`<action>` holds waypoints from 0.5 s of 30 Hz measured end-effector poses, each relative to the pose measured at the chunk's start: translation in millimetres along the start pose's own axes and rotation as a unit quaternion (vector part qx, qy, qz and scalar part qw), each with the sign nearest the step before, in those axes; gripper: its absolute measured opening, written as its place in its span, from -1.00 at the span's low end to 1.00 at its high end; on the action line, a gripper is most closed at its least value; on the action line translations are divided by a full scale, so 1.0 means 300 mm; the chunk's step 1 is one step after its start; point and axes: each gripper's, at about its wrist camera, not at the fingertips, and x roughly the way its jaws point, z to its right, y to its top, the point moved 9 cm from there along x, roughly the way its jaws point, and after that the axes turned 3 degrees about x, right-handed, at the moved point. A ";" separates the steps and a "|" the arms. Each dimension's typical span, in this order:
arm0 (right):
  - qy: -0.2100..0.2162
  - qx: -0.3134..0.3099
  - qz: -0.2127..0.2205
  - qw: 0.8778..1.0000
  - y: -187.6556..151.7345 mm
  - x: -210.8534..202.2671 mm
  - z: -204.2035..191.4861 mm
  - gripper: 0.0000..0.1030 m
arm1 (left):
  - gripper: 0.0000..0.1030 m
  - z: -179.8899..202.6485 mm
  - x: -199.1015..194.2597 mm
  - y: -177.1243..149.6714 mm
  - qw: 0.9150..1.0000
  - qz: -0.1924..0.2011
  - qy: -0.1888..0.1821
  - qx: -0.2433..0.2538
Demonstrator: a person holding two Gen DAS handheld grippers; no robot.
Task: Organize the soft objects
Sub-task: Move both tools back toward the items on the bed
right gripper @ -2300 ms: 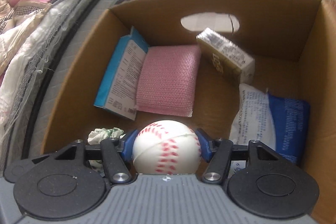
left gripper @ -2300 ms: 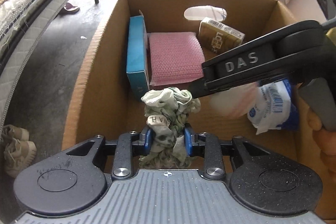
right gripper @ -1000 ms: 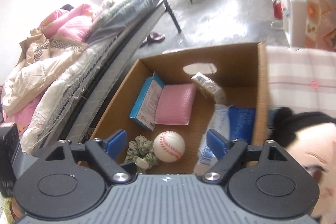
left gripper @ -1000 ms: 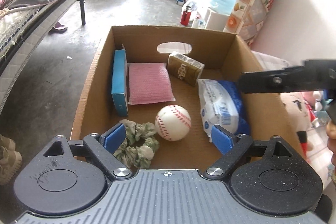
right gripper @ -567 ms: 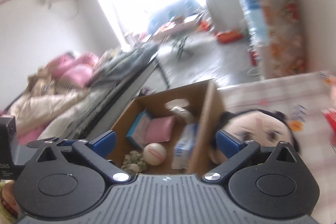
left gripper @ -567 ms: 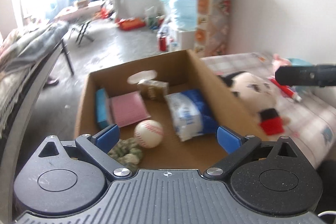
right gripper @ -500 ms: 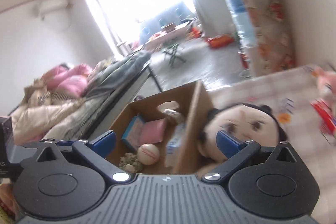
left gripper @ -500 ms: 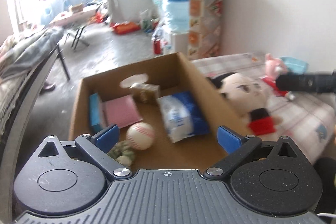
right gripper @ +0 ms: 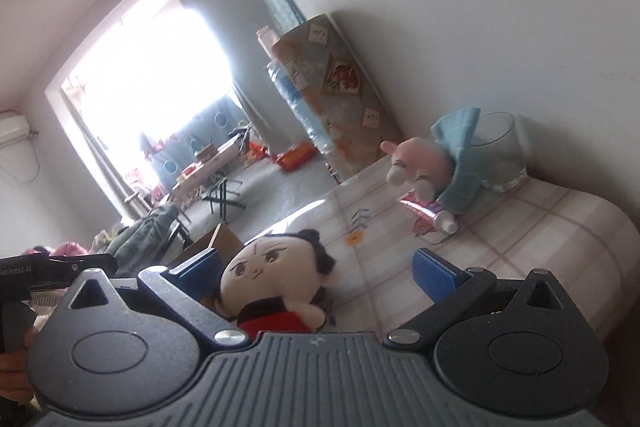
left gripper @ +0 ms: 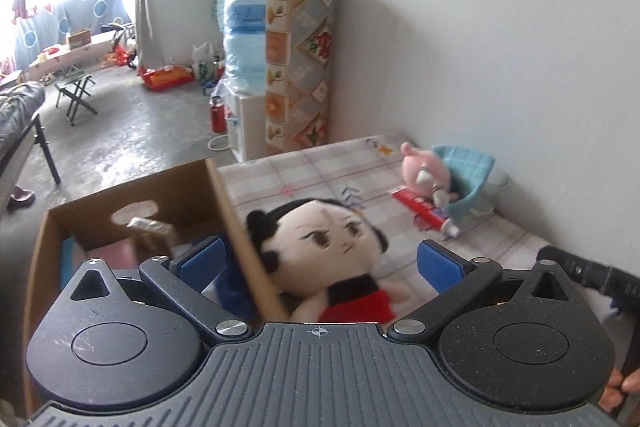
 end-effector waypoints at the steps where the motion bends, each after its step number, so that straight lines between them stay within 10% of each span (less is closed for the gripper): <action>1: -0.004 0.006 0.009 1.000 0.013 -0.006 0.026 1.00 | 1.00 0.020 0.016 0.020 1.000 -0.001 -0.005 -0.002; 15: -0.062 0.037 0.066 0.995 0.115 0.088 0.250 0.95 | 1.00 0.240 0.274 0.155 0.999 -0.046 -0.025 0.010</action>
